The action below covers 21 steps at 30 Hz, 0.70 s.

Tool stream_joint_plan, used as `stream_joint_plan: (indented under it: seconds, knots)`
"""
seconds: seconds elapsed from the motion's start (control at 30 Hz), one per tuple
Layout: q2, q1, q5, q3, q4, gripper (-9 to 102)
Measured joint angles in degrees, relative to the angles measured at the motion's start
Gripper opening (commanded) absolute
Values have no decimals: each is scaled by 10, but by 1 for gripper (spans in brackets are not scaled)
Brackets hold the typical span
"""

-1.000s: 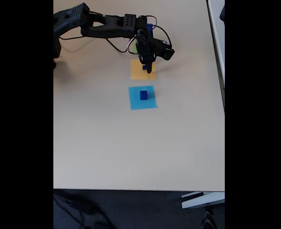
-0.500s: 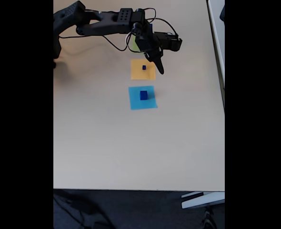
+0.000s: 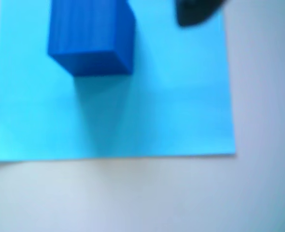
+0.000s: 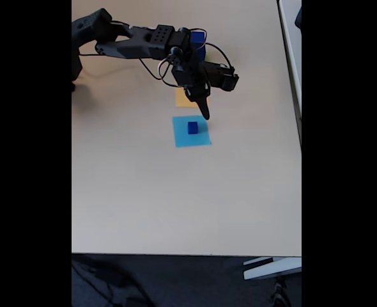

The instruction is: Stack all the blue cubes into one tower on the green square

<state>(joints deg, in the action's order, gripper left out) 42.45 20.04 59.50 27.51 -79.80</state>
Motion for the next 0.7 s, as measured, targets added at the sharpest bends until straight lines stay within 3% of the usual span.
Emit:
stream_joint_plan:
  seconds: [0.7]
  knots:
    - [-62, 33, -8, 0, -4, 28]
